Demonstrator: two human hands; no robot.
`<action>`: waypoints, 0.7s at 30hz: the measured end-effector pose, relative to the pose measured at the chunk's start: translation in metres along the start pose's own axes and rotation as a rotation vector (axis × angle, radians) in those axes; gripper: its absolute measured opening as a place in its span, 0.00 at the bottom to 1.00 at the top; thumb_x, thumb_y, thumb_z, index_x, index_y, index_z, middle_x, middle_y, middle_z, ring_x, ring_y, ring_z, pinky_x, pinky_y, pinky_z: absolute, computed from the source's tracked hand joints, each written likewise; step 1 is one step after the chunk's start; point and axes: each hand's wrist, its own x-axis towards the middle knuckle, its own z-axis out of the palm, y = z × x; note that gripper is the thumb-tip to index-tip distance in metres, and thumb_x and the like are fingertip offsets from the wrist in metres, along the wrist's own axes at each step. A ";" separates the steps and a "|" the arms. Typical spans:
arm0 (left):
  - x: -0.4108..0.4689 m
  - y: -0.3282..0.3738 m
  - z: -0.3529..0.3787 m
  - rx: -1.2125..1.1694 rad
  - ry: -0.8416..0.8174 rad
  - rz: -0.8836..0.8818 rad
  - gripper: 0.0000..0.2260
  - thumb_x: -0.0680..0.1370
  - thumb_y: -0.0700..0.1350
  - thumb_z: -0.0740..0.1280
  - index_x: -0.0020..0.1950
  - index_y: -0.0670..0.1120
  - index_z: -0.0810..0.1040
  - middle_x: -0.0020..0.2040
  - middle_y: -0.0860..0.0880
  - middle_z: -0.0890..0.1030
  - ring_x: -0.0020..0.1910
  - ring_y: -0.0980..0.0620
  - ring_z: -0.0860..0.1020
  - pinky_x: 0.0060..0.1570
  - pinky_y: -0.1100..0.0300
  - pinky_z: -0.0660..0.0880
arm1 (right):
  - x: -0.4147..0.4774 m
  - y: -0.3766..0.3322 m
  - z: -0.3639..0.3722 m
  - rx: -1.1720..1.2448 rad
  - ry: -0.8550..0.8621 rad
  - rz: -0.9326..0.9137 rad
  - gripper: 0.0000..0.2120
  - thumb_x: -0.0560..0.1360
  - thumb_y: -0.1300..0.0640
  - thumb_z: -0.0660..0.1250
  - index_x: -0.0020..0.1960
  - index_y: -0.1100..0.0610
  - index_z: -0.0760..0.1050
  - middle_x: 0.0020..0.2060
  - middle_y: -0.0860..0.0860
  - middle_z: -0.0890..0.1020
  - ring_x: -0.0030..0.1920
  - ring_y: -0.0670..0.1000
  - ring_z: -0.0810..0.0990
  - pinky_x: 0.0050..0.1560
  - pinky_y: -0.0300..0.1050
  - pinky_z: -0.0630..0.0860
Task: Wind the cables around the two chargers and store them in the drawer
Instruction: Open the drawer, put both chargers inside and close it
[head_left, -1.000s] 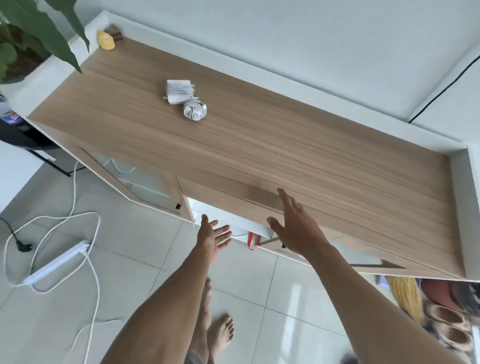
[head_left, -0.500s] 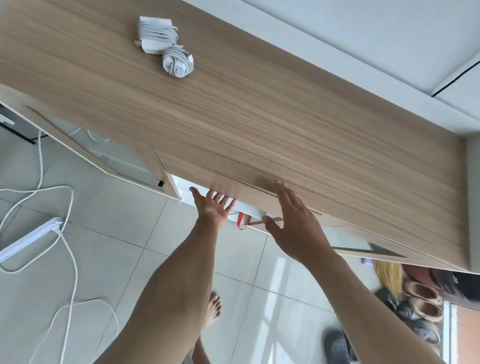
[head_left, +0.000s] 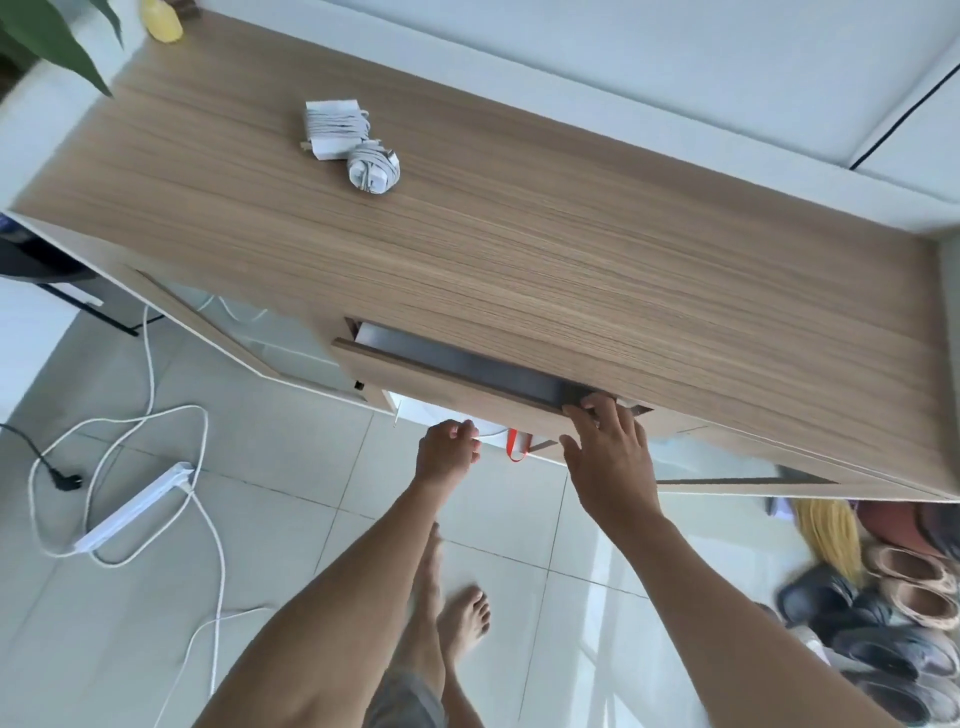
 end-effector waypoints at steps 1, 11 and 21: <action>-0.015 0.001 -0.005 0.195 0.046 0.207 0.10 0.80 0.47 0.61 0.48 0.44 0.79 0.36 0.50 0.82 0.33 0.52 0.80 0.35 0.62 0.73 | -0.001 -0.003 -0.001 0.011 -0.017 0.017 0.15 0.75 0.58 0.67 0.61 0.56 0.74 0.58 0.54 0.76 0.58 0.58 0.74 0.58 0.53 0.71; -0.059 0.048 -0.056 1.132 0.259 1.006 0.18 0.74 0.40 0.67 0.63 0.48 0.79 0.57 0.46 0.77 0.58 0.45 0.75 0.59 0.52 0.71 | -0.007 -0.019 -0.015 0.139 -0.142 0.163 0.17 0.77 0.61 0.62 0.66 0.54 0.72 0.61 0.51 0.74 0.63 0.55 0.71 0.56 0.49 0.71; -0.101 0.032 -0.067 1.306 0.153 0.869 0.09 0.79 0.44 0.63 0.57 0.49 0.80 0.52 0.47 0.77 0.53 0.44 0.74 0.48 0.52 0.73 | -0.060 -0.030 -0.002 0.107 -0.134 0.168 0.14 0.76 0.62 0.62 0.58 0.49 0.76 0.52 0.48 0.78 0.56 0.54 0.76 0.53 0.50 0.73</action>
